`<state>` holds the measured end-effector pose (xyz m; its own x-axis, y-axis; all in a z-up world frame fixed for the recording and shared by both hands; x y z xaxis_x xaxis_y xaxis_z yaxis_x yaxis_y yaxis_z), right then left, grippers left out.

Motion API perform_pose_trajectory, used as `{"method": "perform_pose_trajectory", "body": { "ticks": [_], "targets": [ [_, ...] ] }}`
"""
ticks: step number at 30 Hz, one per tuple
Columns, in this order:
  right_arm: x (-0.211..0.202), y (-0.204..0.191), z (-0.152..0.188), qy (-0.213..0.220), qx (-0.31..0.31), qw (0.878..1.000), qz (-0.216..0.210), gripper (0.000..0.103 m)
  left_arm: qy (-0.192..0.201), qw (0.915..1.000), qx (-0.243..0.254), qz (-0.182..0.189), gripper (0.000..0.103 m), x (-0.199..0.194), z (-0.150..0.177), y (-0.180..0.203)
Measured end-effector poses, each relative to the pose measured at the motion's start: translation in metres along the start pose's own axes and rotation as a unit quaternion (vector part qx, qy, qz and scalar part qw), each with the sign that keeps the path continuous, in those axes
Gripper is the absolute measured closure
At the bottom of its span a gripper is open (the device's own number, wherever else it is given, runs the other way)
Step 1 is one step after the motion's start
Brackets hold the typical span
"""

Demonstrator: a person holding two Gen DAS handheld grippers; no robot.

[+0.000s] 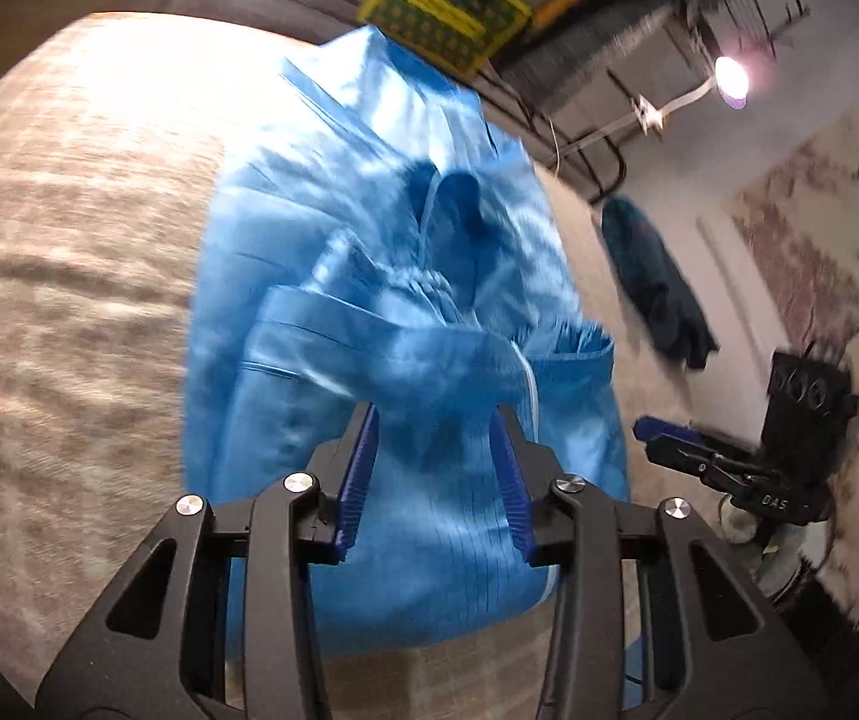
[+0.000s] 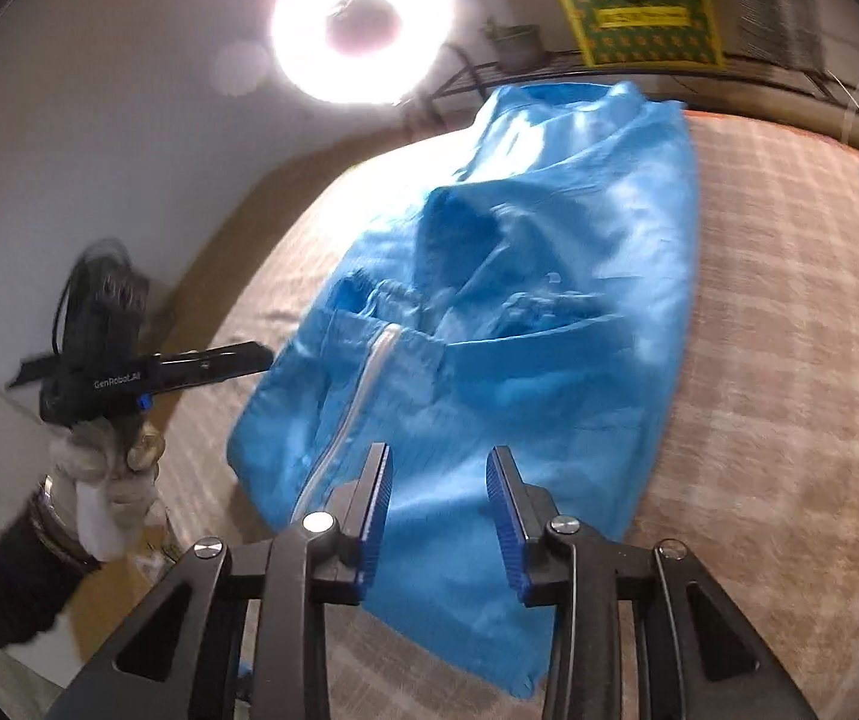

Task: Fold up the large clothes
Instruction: 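Lay the hem over the coat body and open both tools, then grasp the folded coat edge with the left tool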

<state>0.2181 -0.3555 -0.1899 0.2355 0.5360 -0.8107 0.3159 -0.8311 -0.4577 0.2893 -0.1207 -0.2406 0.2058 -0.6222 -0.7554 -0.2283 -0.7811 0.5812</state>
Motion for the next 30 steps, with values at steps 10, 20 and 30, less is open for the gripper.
{"method": "perform_pose_trajectory", "body": {
  "ticks": [10,20,30],
  "targets": [
    [0.052,0.025,-0.026,-0.019,-0.002,0.993,0.113,0.073,-0.003,0.9921,-0.008,-0.125,0.077,0.047,-0.019,-0.016],
    [0.021,0.045,-0.018,0.001,0.013,0.997,0.082,0.070,0.023,0.9922,-0.013,-0.122,0.092,0.021,-0.018,-0.024],
    [-0.041,0.076,-0.041,0.073,0.020,0.991,0.110,0.058,0.082,0.9912,-0.020,-0.102,0.067,-0.042,-0.075,-0.043]
  ]
}}
Point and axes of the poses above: each gripper's, at about its wrist camera, not at the fingertips, and x roughly the way its jaws point, y to its right, z to its underside, the point moved 2 cm from there along x, roughly the way its jaws point, and after that the axes turned 8 degrees about -y, right-handed, at the moved point
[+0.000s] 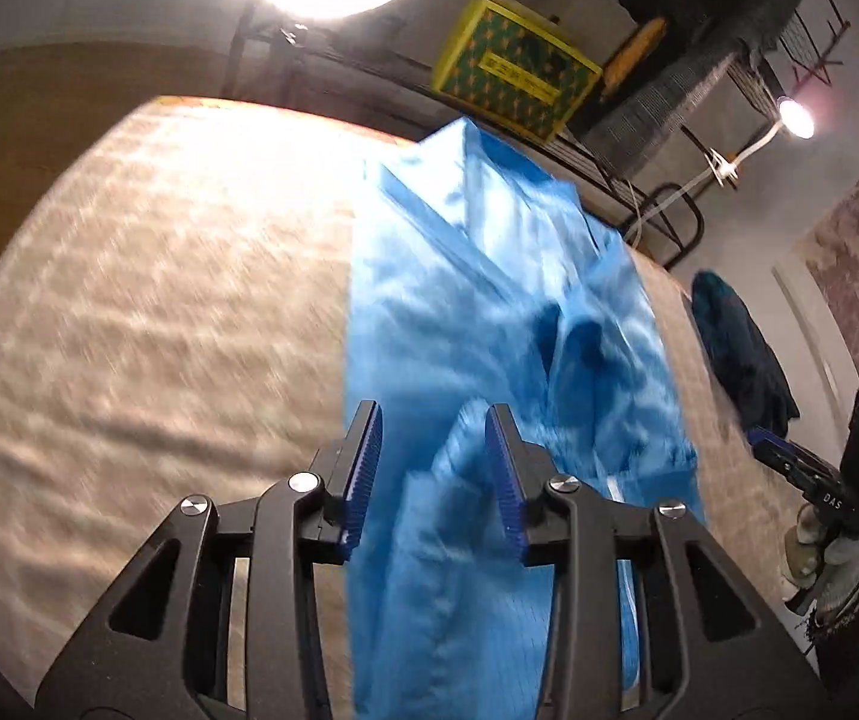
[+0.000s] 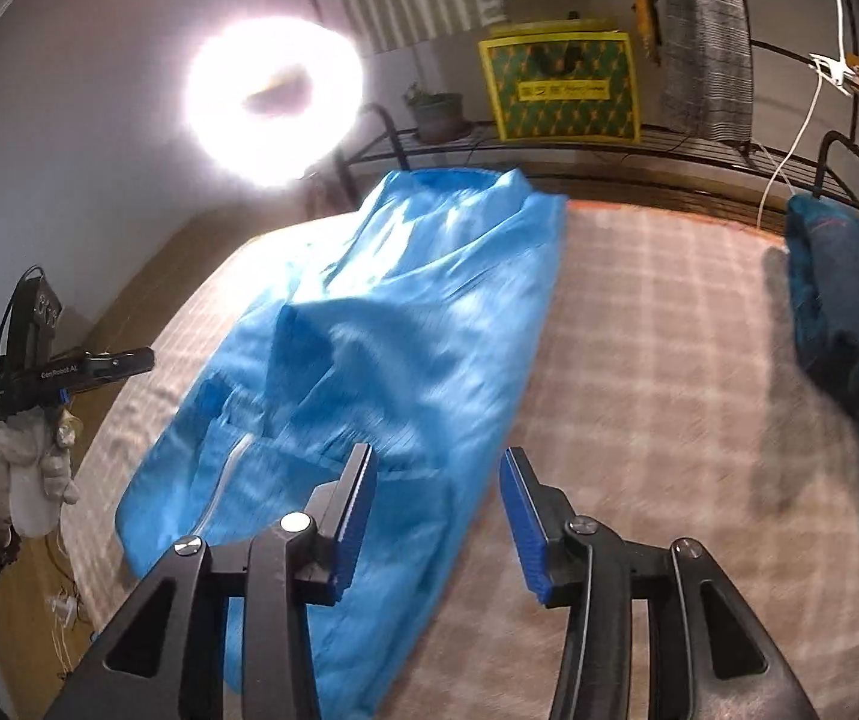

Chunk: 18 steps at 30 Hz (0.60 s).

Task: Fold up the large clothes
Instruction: 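Grasp the folded coat edge with the left tool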

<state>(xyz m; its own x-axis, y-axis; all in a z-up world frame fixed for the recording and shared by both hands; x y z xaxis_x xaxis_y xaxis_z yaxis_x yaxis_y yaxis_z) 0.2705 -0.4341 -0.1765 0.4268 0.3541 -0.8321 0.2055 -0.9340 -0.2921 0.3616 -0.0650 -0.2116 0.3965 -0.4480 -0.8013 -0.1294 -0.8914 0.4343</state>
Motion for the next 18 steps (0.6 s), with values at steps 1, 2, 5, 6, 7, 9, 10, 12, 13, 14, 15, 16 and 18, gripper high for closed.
{"method": "perform_pose_trajectory", "body": {
  "ticks": [1,2,5,6,7,9,10,12,13,14,15,16,18],
  "targets": [
    [-0.001,0.005,-0.006,0.000,0.001,1.000,0.002,0.058,0.002,1.0000,0.001,-0.004,0.067,0.000,-0.008,-0.003],
    [0.000,0.010,-0.012,-0.002,0.002,1.000,0.003,0.058,0.004,1.0000,0.002,-0.006,0.067,0.000,-0.017,-0.005],
    [0.006,0.029,-0.030,-0.005,0.015,1.000,0.003,0.051,-0.006,0.9999,-0.008,0.009,0.058,0.008,-0.048,-0.014],
    [0.009,0.036,-0.036,-0.005,0.021,1.000,-0.001,0.049,-0.005,0.9999,-0.010,0.011,0.057,0.011,-0.055,-0.014],
    [0.014,0.041,-0.041,-0.005,0.026,1.000,-0.008,0.047,-0.005,0.9998,-0.007,0.016,0.057,0.013,-0.062,-0.013],
    [0.020,0.053,-0.052,-0.005,0.039,0.999,-0.026,0.044,-0.013,0.9993,0.003,0.035,0.048,0.023,-0.081,-0.011],
    [0.025,0.060,-0.058,-0.005,0.047,0.998,-0.034,0.043,-0.018,0.9989,0.005,0.042,0.045,0.028,-0.089,-0.011],
    [0.036,0.072,-0.070,-0.006,0.060,0.997,-0.044,0.041,-0.028,0.9985,0.001,0.047,0.044,0.043,-0.107,-0.013],
    [0.044,0.079,-0.075,-0.008,0.067,0.997,-0.050,0.041,-0.035,0.9983,0.000,0.048,0.044,0.051,-0.115,-0.015],
    [0.051,0.084,-0.080,-0.009,0.072,0.996,-0.056,0.041,-0.043,0.9978,-0.002,0.050,0.044,0.061,-0.124,-0.018],
    [0.061,0.091,-0.087,-0.011,0.080,0.995,-0.066,0.041,-0.048,0.9973,-0.005,0.054,0.044,0.069,-0.130,-0.019],
    [0.067,0.095,-0.091,-0.012,0.084,0.994,-0.075,0.041,-0.054,0.9966,-0.010,0.062,0.044,0.077,-0.135,-0.023],
    [0.081,0.104,-0.103,-0.013,0.096,0.991,-0.091,0.041,-0.064,0.9948,-0.026,0.075,0.044,0.093,-0.145,-0.031]
  ]
}}
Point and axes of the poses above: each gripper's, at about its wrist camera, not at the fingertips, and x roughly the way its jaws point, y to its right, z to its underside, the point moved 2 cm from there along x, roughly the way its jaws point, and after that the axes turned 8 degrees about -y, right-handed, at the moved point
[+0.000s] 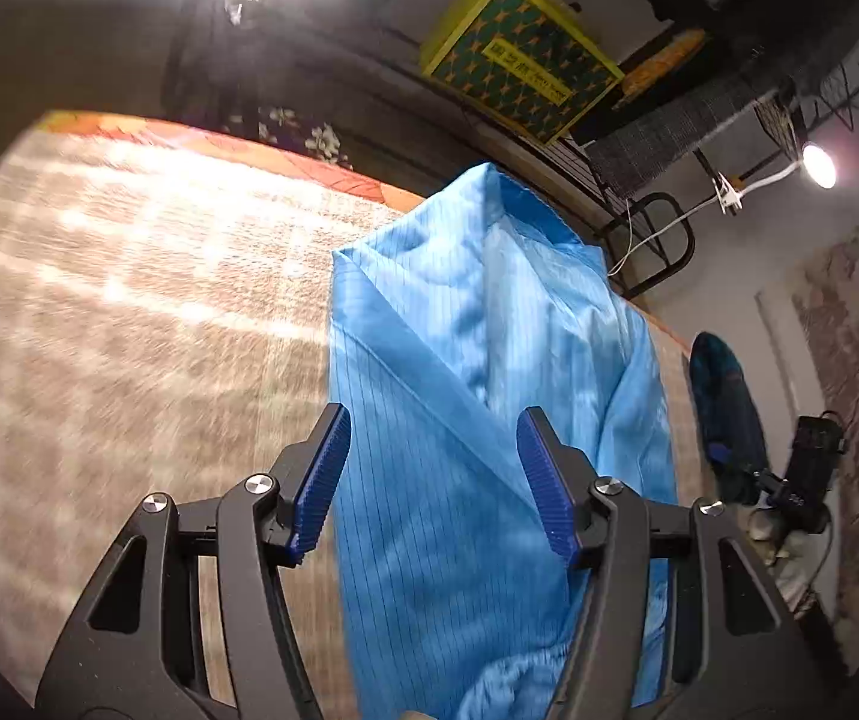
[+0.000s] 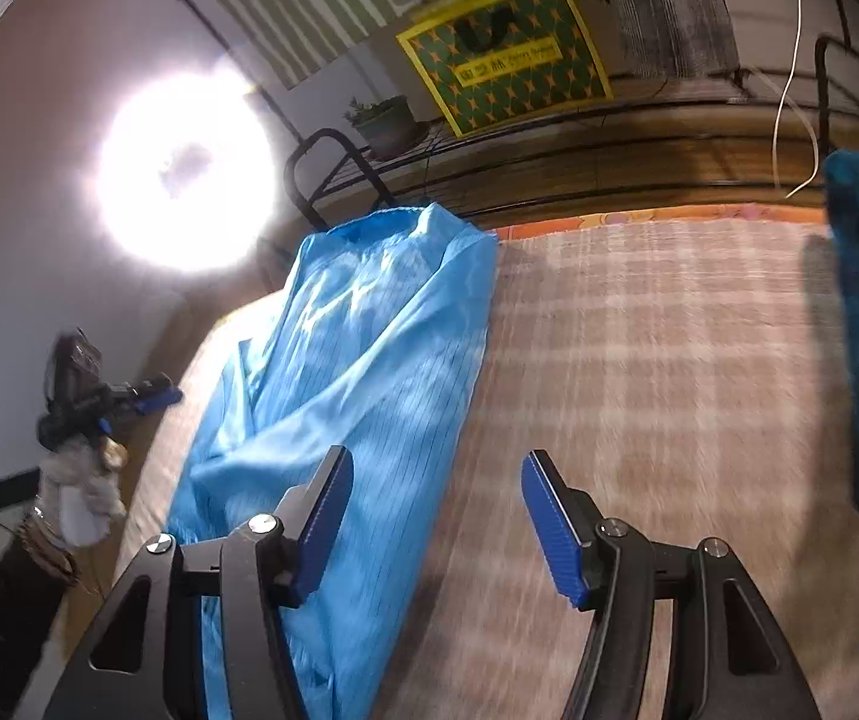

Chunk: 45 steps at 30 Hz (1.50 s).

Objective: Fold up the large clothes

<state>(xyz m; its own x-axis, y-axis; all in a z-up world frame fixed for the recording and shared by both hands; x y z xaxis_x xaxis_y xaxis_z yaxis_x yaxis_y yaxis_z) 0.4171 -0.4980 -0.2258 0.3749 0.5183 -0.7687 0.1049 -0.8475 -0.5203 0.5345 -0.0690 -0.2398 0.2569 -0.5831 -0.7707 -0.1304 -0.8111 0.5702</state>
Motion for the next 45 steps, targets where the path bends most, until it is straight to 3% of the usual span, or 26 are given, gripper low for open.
{"method": "perform_pose_trajectory", "body": {
  "ticks": [6,13,19,25,30,35,37,38,39,41,45],
  "targets": [
    [0.042,0.017,-0.038,-0.007,0.022,0.998,-0.050,0.041,-0.013,0.9984,-0.041,0.038,0.044,0.033,-0.032,-0.027],
    [0.089,0.021,-0.077,-0.028,0.009,0.998,-0.050,0.041,-0.024,0.9986,-0.030,0.037,0.044,0.060,-0.068,-0.031],
    [0.108,0.028,-0.109,-0.026,0.008,0.997,-0.074,0.041,-0.023,0.9993,0.007,0.029,0.044,0.072,-0.107,-0.008],
    [0.127,0.021,-0.139,-0.033,-0.015,0.997,-0.068,0.040,-0.041,0.9970,0.063,0.016,0.044,0.095,-0.140,0.033],
    [0.143,0.012,-0.156,-0.031,-0.026,0.997,-0.061,0.040,-0.047,0.9977,0.048,0.010,0.044,0.117,-0.161,0.042],
    [0.154,0.003,-0.159,-0.042,-0.048,0.997,-0.047,0.068,-0.057,0.9963,0.060,-0.022,0.044,0.140,-0.167,0.053],
    [0.155,0.000,-0.158,-0.043,-0.055,0.997,-0.043,0.077,-0.055,0.9955,0.067,-0.040,0.059,0.145,-0.166,0.055],
    [0.156,-0.001,-0.159,-0.043,-0.059,0.997,-0.039,0.087,-0.053,0.9949,0.073,-0.046,0.081,0.147,-0.166,0.056],
    [0.156,-0.003,-0.158,-0.042,-0.062,0.997,-0.035,0.092,-0.051,0.9945,0.077,-0.049,0.091,0.148,-0.165,0.057],
    [0.155,-0.008,-0.158,-0.038,-0.069,0.997,-0.028,0.099,-0.039,0.9947,0.082,-0.049,0.097,0.147,-0.162,0.059],
    [0.146,-0.021,-0.159,-0.022,-0.086,0.996,0.000,0.102,-0.015,0.9947,0.093,-0.042,0.101,0.135,-0.156,0.066]
  ]
}}
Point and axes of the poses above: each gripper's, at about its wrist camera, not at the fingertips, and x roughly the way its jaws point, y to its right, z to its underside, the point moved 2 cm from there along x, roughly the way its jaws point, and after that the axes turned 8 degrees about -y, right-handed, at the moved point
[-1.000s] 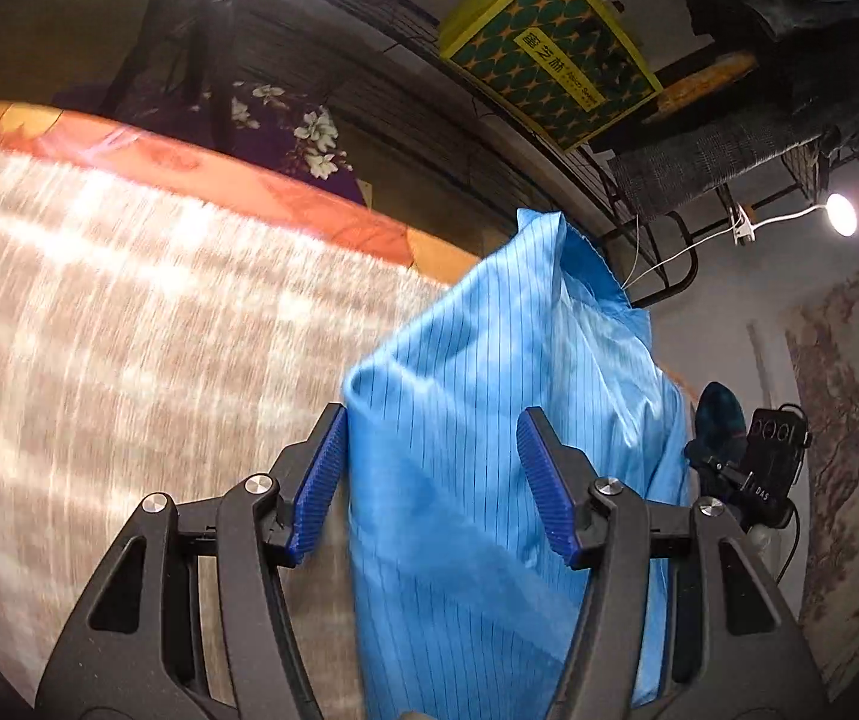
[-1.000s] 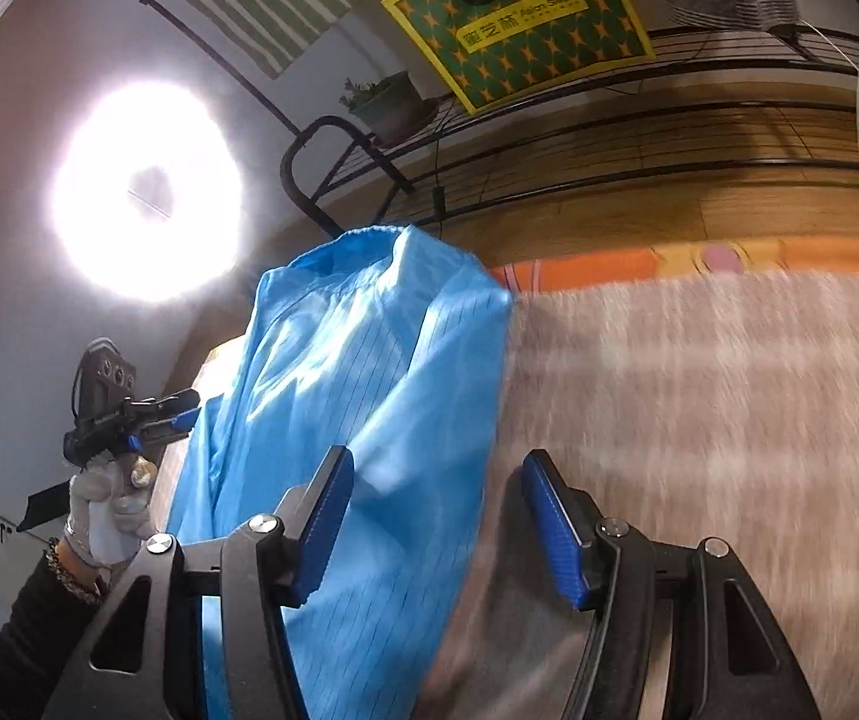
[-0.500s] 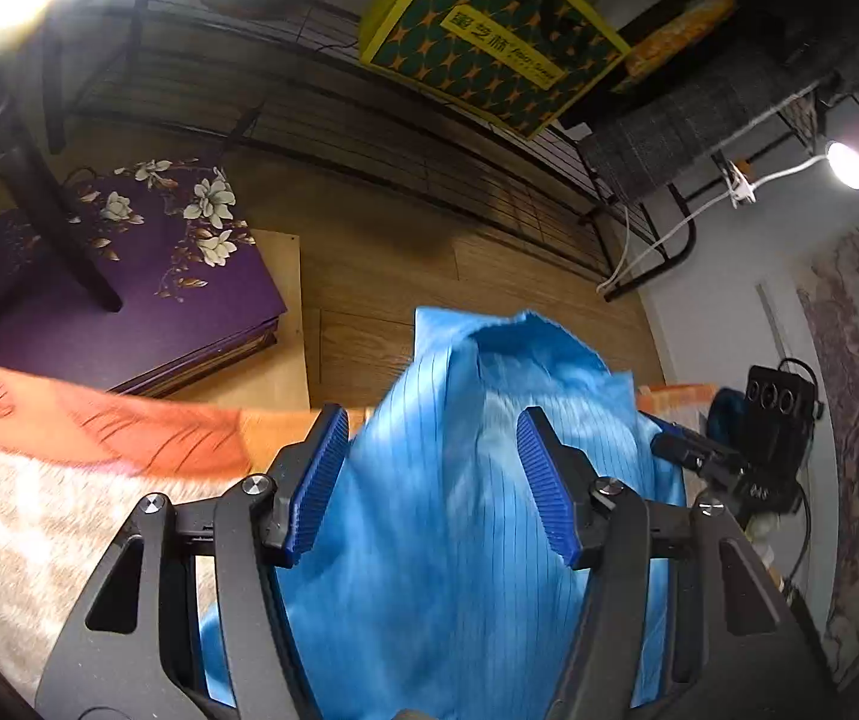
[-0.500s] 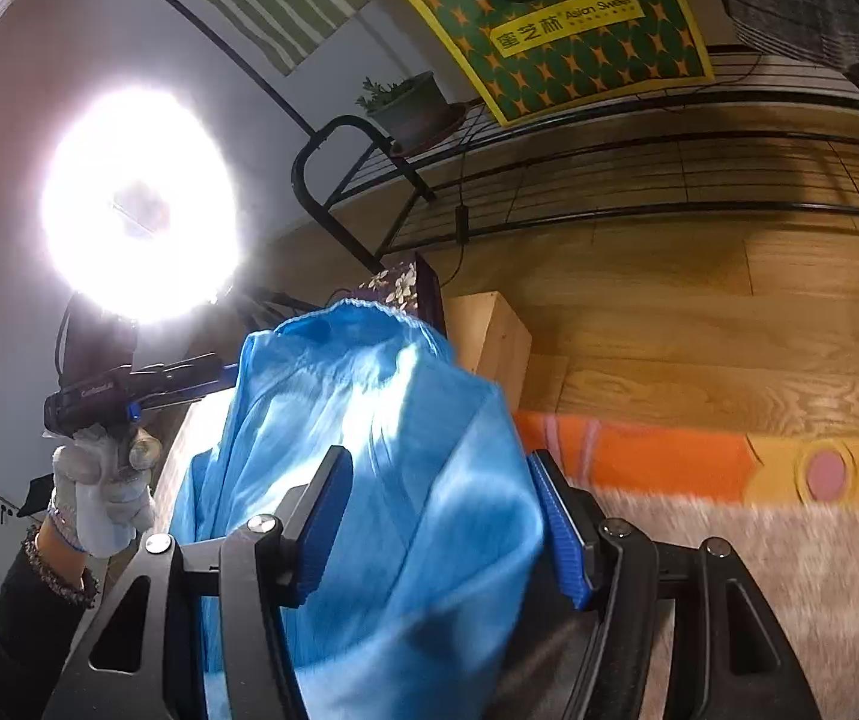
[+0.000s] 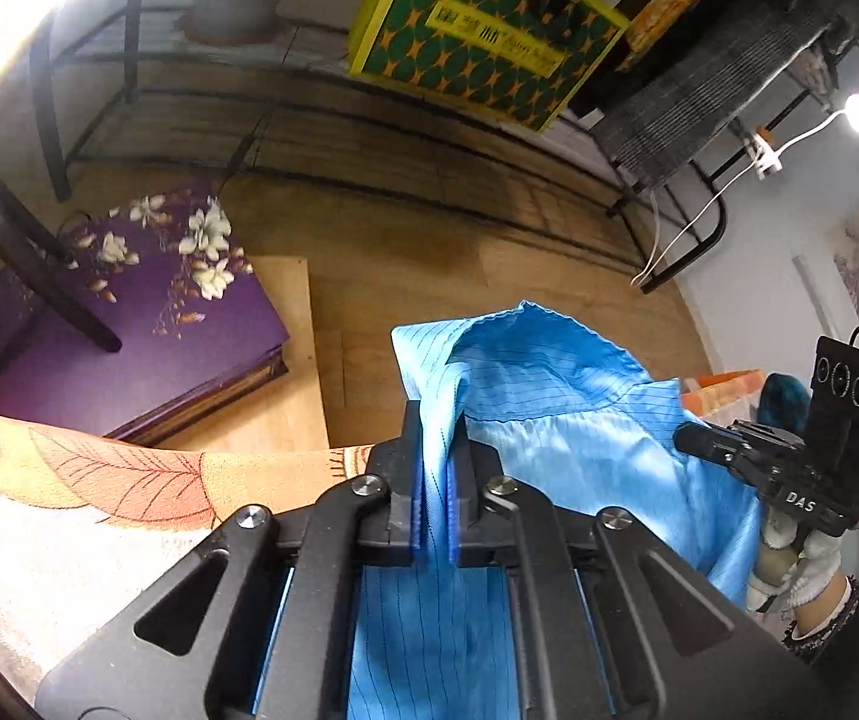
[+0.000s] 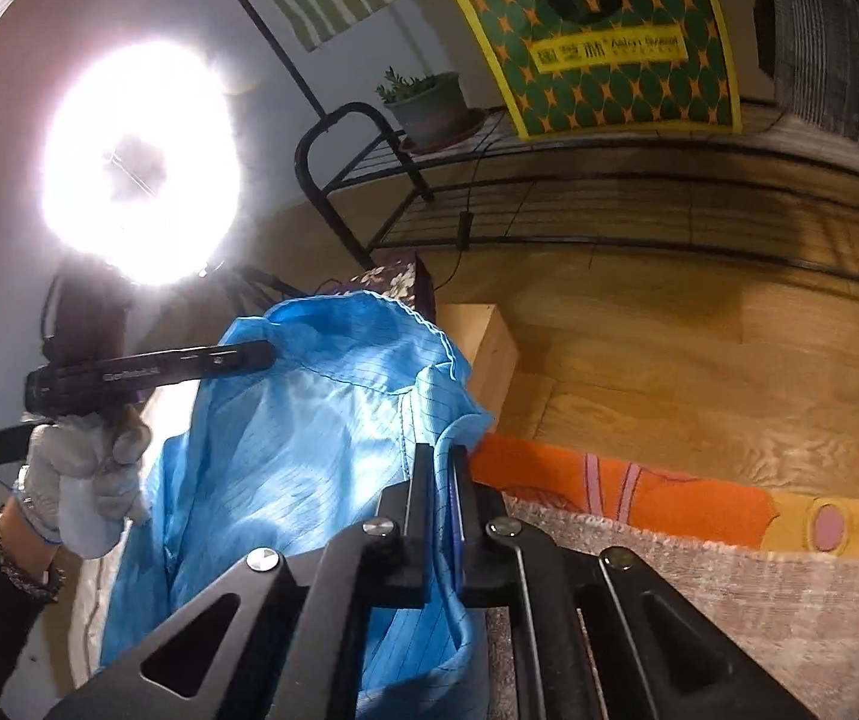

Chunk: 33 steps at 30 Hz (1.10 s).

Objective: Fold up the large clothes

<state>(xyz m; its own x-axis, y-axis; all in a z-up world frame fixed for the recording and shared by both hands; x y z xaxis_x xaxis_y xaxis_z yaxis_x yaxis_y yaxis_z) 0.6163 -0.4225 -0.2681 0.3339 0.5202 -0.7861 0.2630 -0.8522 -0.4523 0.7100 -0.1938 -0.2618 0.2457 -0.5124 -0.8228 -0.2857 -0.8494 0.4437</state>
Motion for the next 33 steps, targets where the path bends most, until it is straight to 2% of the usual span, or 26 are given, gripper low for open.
{"method": "perform_pose_trajectory", "body": {
  "ticks": [2,11,19,25,30,33],
  "targets": [
    [-0.009,-0.006,0.000,0.013,-0.005,1.000,0.008,0.102,0.016,0.9997,-0.003,0.016,0.102,-0.012,0.003,0.003],
    [-0.072,-0.042,0.011,0.059,-0.019,0.998,0.016,0.103,0.059,0.9970,0.027,0.041,0.102,-0.079,0.024,0.036],
    [-0.144,-0.092,0.041,0.080,-0.042,0.996,-0.001,0.103,0.089,0.9927,0.066,0.046,0.102,-0.161,0.075,0.079],
    [-0.189,-0.135,0.087,0.085,-0.055,0.995,-0.010,0.103,0.105,0.9889,0.100,0.034,0.102,-0.216,0.136,0.108],
    [-0.222,-0.169,0.139,0.083,-0.072,0.994,0.000,0.103,0.105,0.9880,0.108,0.034,0.103,-0.244,0.206,0.118],
    [-0.238,-0.188,0.182,0.075,-0.080,0.994,-0.006,0.103,0.109,0.9875,0.109,0.032,0.102,-0.256,0.254,0.122]
  ]
}}
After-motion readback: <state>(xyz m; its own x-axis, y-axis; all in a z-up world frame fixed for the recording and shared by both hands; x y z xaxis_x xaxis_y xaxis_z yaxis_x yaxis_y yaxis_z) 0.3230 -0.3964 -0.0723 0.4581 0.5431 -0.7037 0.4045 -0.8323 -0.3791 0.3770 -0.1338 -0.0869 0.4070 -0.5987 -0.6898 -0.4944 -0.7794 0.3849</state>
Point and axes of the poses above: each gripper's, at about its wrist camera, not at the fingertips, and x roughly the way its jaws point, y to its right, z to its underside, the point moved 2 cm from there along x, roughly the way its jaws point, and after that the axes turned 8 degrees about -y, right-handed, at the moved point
